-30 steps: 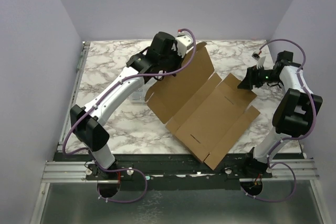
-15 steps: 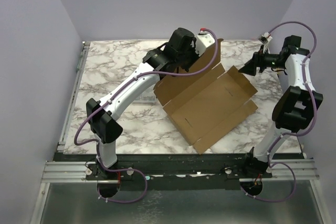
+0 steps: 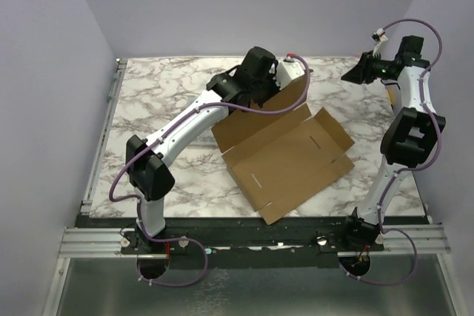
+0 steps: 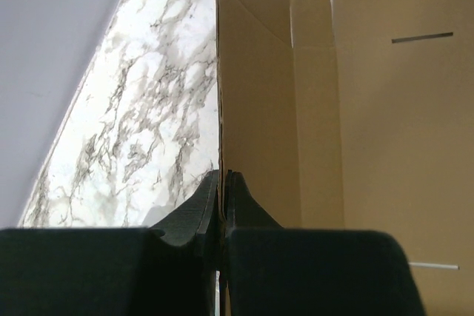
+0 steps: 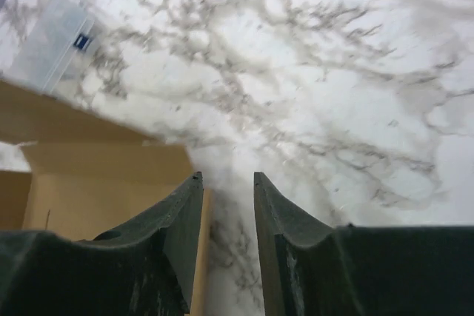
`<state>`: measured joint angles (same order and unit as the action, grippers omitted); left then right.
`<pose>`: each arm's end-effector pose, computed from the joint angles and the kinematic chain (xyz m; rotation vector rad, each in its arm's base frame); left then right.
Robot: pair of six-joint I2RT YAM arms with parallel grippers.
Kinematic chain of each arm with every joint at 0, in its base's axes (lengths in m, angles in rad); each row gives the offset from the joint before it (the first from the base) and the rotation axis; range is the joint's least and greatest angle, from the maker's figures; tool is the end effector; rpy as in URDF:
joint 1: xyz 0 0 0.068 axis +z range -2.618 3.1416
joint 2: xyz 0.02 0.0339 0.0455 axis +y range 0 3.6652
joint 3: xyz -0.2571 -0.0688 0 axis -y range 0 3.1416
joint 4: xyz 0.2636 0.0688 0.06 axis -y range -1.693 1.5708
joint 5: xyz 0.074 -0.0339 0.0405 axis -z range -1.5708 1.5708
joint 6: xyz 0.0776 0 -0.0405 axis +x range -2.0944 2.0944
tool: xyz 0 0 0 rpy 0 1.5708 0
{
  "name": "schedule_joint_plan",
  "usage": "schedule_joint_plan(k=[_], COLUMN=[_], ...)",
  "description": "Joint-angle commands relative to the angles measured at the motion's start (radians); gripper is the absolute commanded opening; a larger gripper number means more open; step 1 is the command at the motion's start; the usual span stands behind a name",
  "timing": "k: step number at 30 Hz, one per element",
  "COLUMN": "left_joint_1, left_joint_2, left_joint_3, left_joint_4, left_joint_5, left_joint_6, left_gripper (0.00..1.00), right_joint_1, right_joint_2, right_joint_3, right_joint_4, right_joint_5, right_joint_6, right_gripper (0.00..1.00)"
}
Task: Fold the paper box
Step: Fold the paper box at the center of the board.
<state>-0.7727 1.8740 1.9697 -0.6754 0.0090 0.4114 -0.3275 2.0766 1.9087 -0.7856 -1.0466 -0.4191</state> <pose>0.3434 -0.3358 0.3607 1.2090 1.7882 -0.2192 0.4759 -0.0907 0.2615 -0.4751 2.0502 0.8712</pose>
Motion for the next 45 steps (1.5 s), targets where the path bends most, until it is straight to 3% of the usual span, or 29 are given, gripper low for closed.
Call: schedule_joint_plan(k=[1, 5, 14, 23, 29, 33, 45], left_joint_1=[-0.002, -0.004, -0.014, -0.014, -0.014, -0.014, -0.013], left_joint_2=[-0.072, -0.095, -0.137, -0.126, -0.110, -0.108, -0.119], left_joint_3=[-0.067, -0.072, -0.081, -0.081, -0.065, -0.066, -0.081], left_joint_4=[0.051, 0.083, 0.130, 0.140, 0.140, 0.140, 0.145], left_joint_5=[0.090, 0.103, 0.130, 0.083, 0.059, 0.054, 0.034], left_joint_6=[0.109, 0.101, 0.071, 0.074, 0.073, 0.069, 0.064], left_gripper=[0.00, 0.00, 0.00, 0.00, 0.00, 0.00, 0.00], right_joint_1=[0.013, 0.053, 0.107, 0.113, 0.113, 0.114, 0.140], right_joint_2=[0.145, 0.244, 0.214, 0.158, 0.148, 0.114, 0.067], right_joint_3=[0.186, 0.284, 0.047, 0.006, 0.052, 0.021, -0.067], right_joint_4=[0.070, -0.082, -0.215, -0.498, -0.634, -0.636, -0.636], right_joint_5=[0.080, 0.017, -0.079, -0.165, -0.192, -0.196, -0.229], right_joint_6=[0.083, -0.067, -0.408, -0.737, -0.830, -0.848, -0.843], right_gripper=[0.35, 0.31, 0.30, 0.35, 0.41, 0.52, 0.67])
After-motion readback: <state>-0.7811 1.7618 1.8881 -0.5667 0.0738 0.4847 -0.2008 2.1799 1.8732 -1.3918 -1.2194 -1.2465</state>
